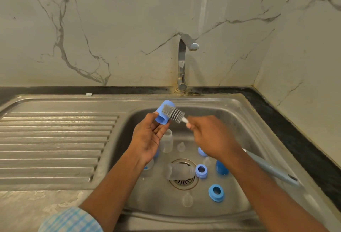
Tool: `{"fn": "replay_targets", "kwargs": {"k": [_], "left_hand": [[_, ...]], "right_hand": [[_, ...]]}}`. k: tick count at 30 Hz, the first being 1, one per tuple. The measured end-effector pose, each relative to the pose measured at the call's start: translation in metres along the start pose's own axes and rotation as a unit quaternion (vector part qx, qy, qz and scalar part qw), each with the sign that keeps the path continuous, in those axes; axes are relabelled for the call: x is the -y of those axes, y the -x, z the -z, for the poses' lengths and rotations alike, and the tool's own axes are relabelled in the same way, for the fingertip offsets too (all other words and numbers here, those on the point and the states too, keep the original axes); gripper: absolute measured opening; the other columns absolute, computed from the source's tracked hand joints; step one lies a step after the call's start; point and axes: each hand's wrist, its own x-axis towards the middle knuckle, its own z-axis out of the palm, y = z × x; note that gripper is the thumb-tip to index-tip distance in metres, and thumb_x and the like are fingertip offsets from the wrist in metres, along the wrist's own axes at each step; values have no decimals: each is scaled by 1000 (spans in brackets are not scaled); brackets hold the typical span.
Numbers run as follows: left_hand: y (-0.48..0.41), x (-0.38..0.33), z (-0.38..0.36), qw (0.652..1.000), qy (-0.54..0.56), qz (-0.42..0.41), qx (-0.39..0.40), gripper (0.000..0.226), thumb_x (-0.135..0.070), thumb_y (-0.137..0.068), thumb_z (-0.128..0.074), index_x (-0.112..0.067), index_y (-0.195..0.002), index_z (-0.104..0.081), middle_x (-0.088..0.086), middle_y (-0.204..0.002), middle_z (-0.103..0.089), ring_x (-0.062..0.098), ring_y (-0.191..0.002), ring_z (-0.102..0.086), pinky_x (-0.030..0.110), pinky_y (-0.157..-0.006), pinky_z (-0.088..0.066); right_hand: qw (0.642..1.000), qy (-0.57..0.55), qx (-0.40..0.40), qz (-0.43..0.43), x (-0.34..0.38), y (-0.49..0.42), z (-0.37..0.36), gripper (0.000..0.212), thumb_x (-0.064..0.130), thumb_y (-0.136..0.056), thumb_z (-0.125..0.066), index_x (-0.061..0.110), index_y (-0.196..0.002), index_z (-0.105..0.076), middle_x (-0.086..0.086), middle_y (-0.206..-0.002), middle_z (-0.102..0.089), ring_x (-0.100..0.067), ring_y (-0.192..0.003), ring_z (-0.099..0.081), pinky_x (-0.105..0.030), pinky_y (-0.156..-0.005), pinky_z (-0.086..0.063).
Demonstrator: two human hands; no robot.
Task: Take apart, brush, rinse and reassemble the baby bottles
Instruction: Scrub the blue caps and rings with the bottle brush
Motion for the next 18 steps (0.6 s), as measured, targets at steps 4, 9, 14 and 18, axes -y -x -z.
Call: {"fn": "replay_targets", "kwargs": {"k": [4,9,14,18], "left_hand": [[-3,2,0,1000,-27,-12,5,19,-13,-95,-61,-4,-112,-66,15,-103,-74,17,-87,-72,23,-75,-60],[-3,12,-3,977,-184,-110,-19,29,3,-84,-72,-15,-107,-68,6,-102,-74,22,-97,-70,35,-90,-57],[-1,9,1,952,-252,-175,-24,45,7,-77,-77,-16,-115,-69,-2,-101,-76,7,-91,-72,17,-75,-56],[1,13,0,929,-314,-195,7,47,8,-78,-75,-17,-118,-70,1,-105,-75,12,-97,-71,22,-80,-58]], "right_hand": [[999,24,-21,-12,1,-4,-4,22,30,-103,-41,23,-94,-60,5,-67,-52,-18,-61,-51,-33,-55,-37],[996,32,-36,-75,-14,-7,0,27,28,-103,-40,19,-85,-57,5,-63,-48,-16,-58,-46,-31,-51,-30],[1000,16,-1,11,10,1,-6,20,28,-101,-44,22,-87,-57,3,-70,-55,-23,-66,-53,-33,-55,-36],[994,31,-45,-89,-5,-7,-2,25,28,-102,-42,22,-80,-53,7,-61,-45,-16,-56,-45,-31,-50,-26]]}}
